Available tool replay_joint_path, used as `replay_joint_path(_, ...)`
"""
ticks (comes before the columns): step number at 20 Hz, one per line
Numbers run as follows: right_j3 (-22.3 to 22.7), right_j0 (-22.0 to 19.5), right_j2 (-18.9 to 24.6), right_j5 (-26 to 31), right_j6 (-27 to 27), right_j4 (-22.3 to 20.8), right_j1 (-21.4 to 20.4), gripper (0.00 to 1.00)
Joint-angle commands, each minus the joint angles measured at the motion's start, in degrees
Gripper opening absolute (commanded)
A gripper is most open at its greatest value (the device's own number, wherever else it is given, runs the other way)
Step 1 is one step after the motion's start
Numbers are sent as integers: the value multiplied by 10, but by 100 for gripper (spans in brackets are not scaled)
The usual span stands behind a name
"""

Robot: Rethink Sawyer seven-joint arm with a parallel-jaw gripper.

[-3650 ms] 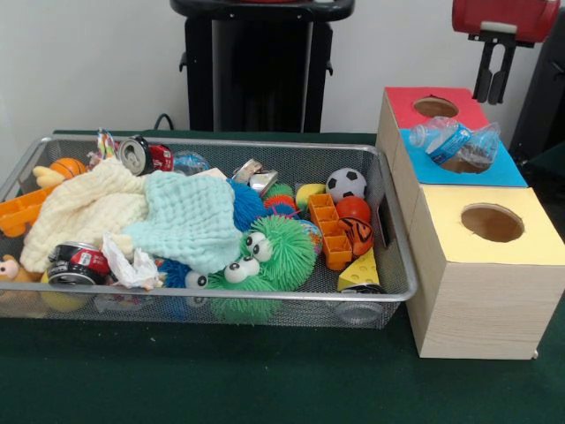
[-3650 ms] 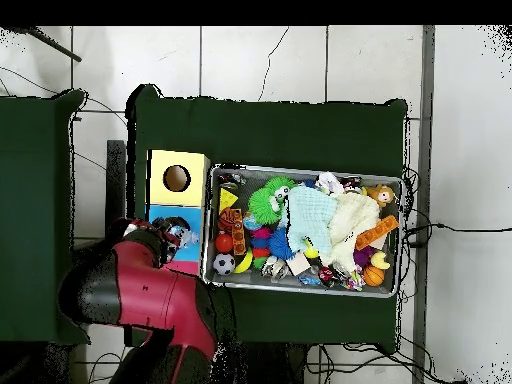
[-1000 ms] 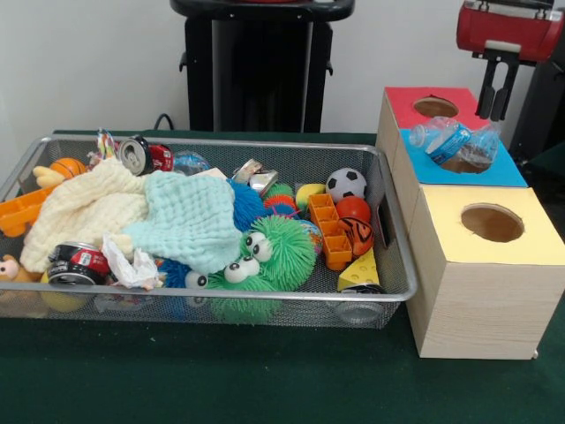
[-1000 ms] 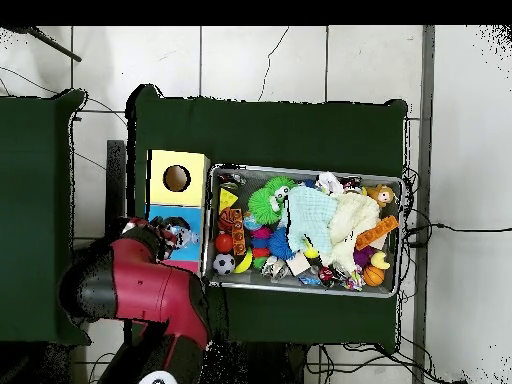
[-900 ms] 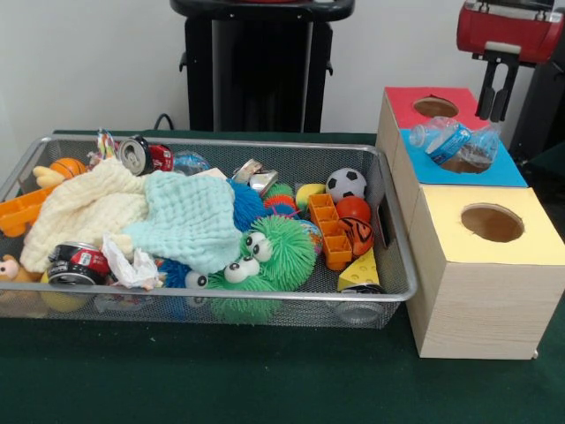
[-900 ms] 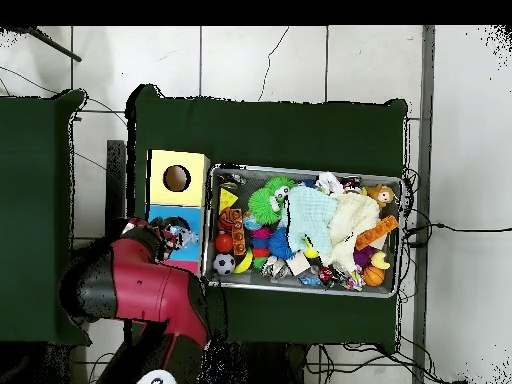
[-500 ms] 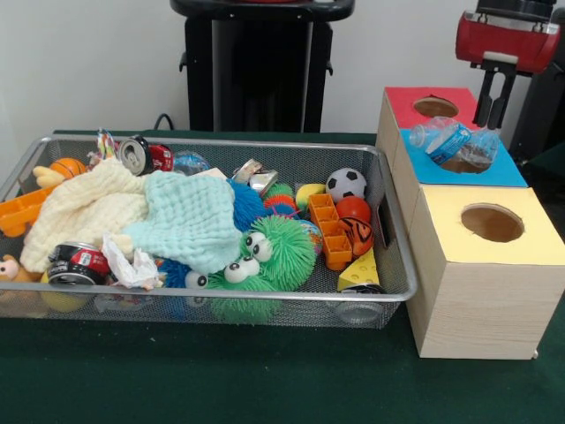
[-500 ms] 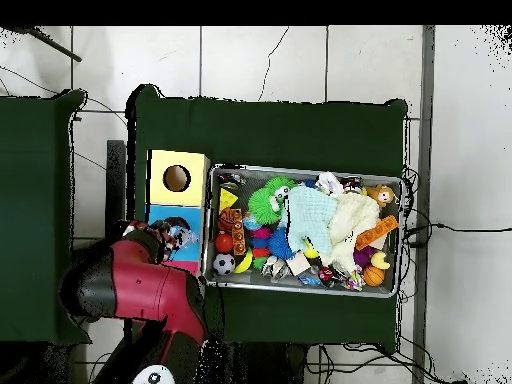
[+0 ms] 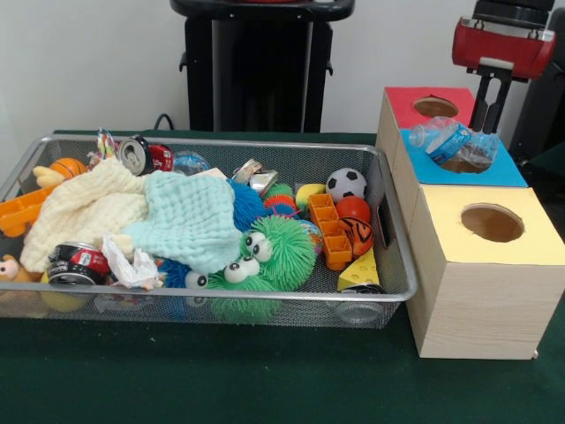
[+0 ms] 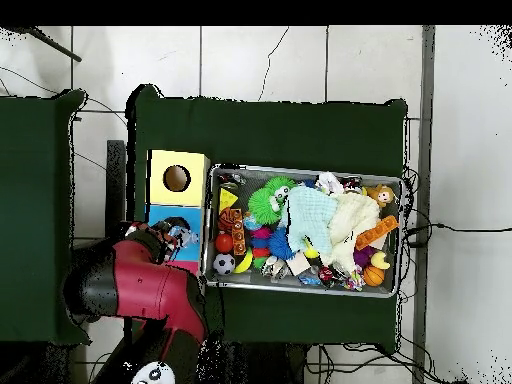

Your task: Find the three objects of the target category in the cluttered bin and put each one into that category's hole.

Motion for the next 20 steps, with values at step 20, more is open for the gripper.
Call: replay_joint_path(20, 30, 1, 35, -55, 140, 20, 27, 0)
